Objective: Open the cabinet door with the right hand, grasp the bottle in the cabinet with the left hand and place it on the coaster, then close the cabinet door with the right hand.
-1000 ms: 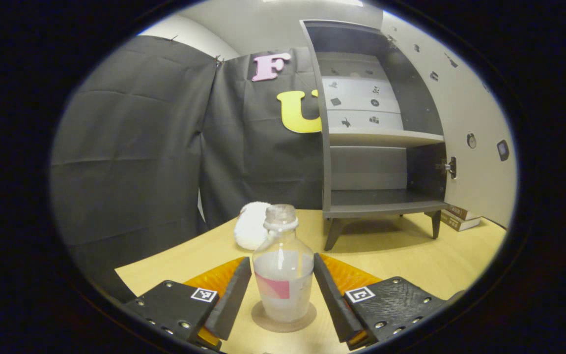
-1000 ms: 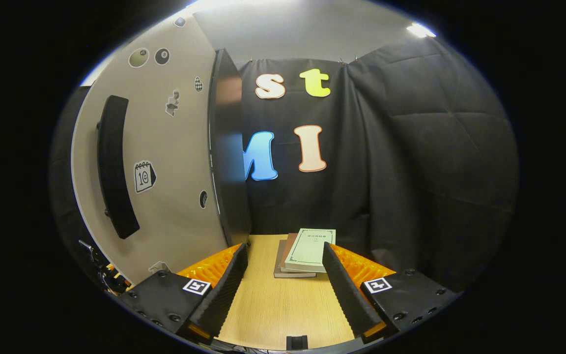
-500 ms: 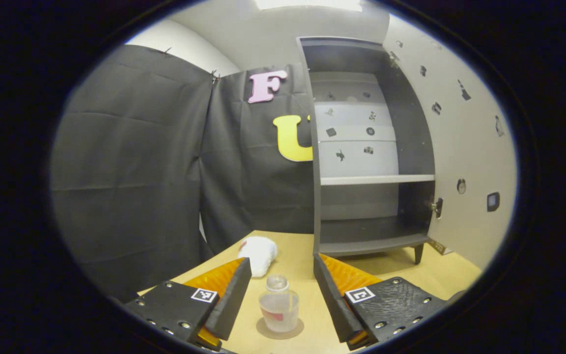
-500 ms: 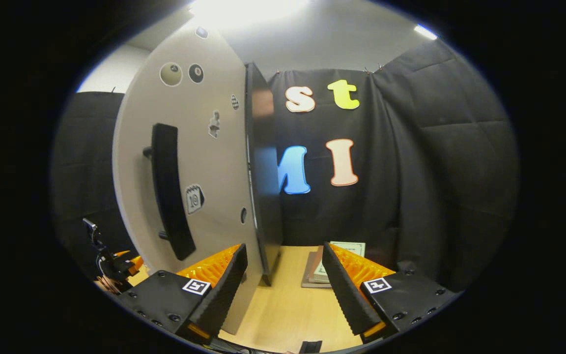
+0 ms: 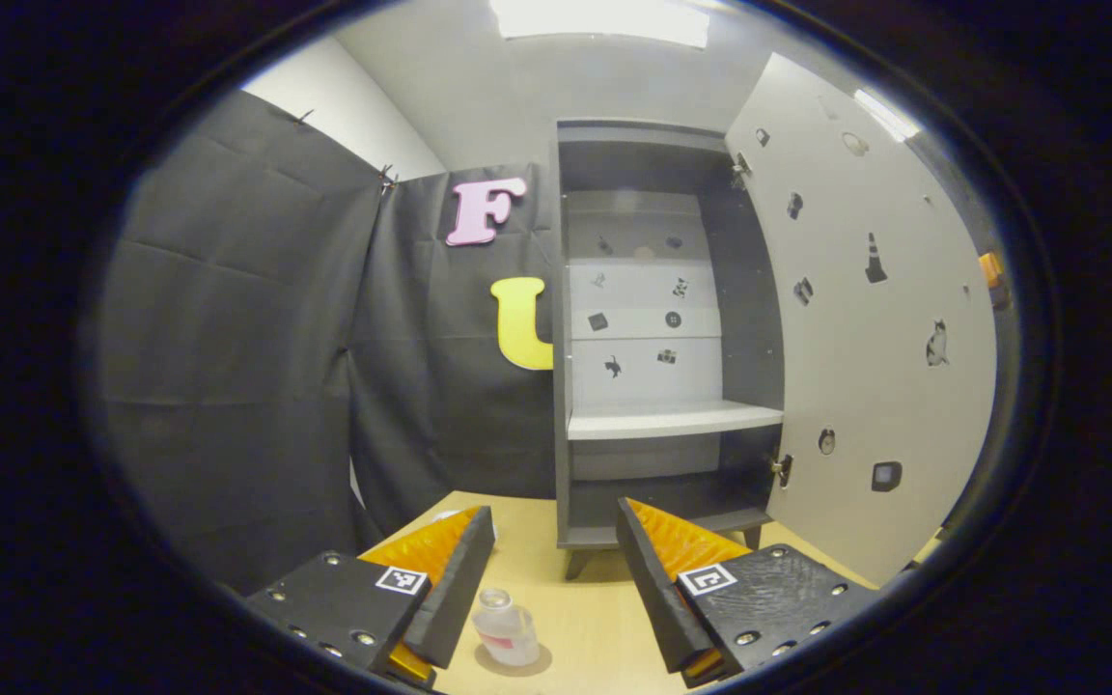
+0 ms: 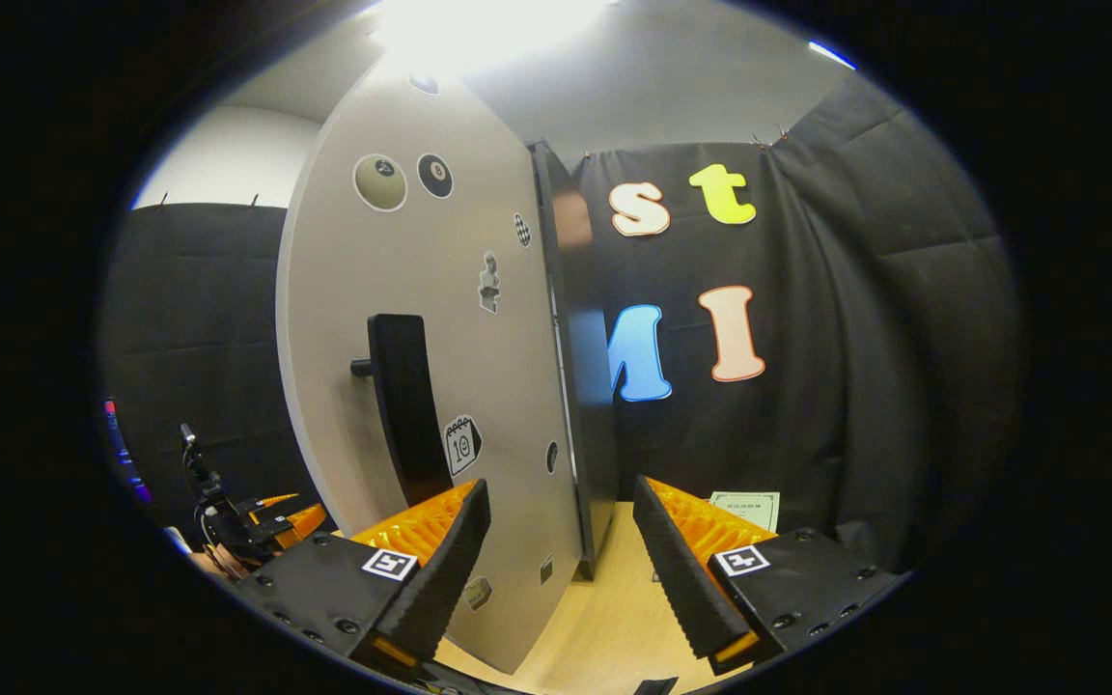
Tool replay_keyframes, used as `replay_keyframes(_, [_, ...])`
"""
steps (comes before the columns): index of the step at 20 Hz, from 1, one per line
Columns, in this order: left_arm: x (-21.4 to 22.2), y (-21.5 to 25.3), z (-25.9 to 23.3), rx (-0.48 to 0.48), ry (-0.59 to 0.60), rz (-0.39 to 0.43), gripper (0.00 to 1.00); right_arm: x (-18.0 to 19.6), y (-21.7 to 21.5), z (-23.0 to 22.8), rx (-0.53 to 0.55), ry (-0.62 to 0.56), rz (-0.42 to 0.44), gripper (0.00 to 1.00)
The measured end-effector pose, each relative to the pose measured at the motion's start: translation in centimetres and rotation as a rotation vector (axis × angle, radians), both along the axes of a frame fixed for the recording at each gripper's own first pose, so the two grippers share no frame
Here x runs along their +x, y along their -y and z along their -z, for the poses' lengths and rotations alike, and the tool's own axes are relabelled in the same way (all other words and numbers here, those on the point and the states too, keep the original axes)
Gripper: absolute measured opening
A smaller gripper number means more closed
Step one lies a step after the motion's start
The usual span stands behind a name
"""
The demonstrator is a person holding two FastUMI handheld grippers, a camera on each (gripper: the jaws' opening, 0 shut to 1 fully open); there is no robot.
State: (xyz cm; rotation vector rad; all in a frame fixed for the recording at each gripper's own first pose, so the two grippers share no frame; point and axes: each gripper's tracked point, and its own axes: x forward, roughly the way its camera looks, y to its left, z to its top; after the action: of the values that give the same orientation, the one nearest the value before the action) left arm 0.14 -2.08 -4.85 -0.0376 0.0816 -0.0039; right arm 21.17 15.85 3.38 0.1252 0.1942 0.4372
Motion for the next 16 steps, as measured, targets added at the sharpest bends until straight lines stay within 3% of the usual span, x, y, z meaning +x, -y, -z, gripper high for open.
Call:
replay_keyframes(8, [2.3, -2.5, -0.9, -0.015, 0.02, 0.061, 0.77, -1.9, -7.8, 0.0, 0.007, 0.012, -0.051, 0.96])
replay_keyframes(15, [2.9, -8.4, 0.5, -0.033, 0.0, 0.025, 0.77, -0.6, -14.1, -0.1, 0.012, 0.022, -0.101, 0.96])
replay_keyframes(16, [3.0, -9.1, 0.7, -0.038, -0.005, 0.021, 0.77, -0.4, -15.0, -0.1, 0.016, 0.024, -0.109, 1.0])
